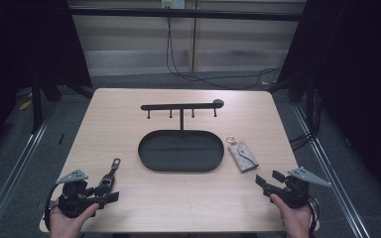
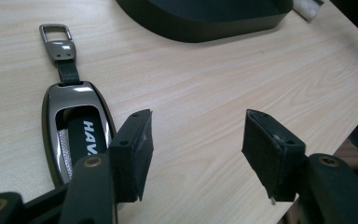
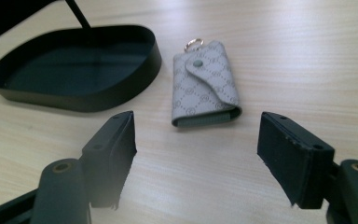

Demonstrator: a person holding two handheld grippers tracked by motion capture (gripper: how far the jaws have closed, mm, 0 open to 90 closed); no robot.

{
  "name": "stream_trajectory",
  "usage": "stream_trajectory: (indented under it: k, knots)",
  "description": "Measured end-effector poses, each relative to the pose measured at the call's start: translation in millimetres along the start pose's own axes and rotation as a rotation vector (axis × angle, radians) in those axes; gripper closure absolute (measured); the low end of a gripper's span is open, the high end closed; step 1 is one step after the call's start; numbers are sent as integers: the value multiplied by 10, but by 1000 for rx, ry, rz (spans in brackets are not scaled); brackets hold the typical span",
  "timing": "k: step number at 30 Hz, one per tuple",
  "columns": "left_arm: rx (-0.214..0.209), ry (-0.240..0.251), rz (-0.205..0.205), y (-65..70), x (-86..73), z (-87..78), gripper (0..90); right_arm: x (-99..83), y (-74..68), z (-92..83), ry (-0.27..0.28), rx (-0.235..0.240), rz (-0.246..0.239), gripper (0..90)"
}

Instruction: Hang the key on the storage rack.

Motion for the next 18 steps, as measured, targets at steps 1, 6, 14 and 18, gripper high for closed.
stream_trajectory:
  k: [1, 6, 14, 18]
  knots:
    - [8, -11, -2, -5, -2, 24, 452, 1, -7, 9, -7, 4, -6, 278]
    - [-9, -6, 3, 28, 9, 15, 453, 28, -17, -62, 8, 16, -8, 293]
    - [-16, -17, 7, 33, 24, -7, 459, 49, -20, -109, 6, 21, -12, 299]
    - [-14, -35, 34, 65, 31, 1, 467, 27, 2, -138, -14, 31, 5, 295]
Point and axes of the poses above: each handheld gripper's, and its own axes: z roughly forward along the jaws, x roughly out of its top, y roughly to its right, the point moved 6 cm from there along z, roughly forward along the jaws, and after that the axes turned 8 degrees about y, right-handed, at the moved point
